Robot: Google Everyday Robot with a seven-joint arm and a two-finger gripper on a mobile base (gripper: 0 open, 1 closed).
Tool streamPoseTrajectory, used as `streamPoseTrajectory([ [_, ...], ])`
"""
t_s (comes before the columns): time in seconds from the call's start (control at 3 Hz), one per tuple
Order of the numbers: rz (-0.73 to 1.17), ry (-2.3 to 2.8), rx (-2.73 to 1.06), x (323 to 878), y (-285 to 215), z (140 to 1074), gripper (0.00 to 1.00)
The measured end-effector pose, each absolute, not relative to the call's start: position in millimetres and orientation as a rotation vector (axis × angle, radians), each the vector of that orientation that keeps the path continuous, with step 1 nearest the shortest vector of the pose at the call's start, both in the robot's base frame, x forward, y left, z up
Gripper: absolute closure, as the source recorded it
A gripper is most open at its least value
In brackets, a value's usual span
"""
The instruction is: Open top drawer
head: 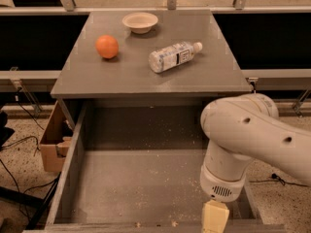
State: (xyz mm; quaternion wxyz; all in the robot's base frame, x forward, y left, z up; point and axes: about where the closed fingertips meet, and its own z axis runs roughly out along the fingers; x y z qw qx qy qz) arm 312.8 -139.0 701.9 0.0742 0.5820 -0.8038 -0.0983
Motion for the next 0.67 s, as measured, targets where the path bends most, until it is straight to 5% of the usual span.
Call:
streamPoseTrajectory([
  [0.67,-0.172,-2.531,1.706,338.8,-188.5,851.0,0.0],
])
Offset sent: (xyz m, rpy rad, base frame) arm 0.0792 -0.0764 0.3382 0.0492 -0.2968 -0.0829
